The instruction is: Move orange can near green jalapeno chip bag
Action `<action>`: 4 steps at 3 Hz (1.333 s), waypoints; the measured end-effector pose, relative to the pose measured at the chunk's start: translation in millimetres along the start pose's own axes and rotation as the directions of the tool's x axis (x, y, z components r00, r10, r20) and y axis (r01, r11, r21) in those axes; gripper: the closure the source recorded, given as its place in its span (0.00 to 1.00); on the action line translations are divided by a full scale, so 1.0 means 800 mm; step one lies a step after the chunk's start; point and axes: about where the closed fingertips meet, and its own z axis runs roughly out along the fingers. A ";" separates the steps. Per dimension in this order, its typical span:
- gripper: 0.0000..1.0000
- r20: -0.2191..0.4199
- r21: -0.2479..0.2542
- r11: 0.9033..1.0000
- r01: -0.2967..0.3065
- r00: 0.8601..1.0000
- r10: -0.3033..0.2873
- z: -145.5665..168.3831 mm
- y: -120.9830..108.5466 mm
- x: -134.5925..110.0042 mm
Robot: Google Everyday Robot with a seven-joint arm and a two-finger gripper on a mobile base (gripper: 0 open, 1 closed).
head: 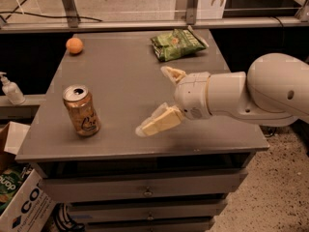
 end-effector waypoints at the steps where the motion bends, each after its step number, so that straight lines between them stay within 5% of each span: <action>1: 0.00 0.073 -0.046 0.999 -0.014 0.997 0.017 0.038 0.013 -0.011; 4: 0.00 0.214 -0.234 0.971 -0.042 0.972 0.094 0.126 0.079 -0.045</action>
Offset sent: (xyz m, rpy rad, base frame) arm -0.0187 0.1032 -0.0293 0.2019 0.0900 0.1863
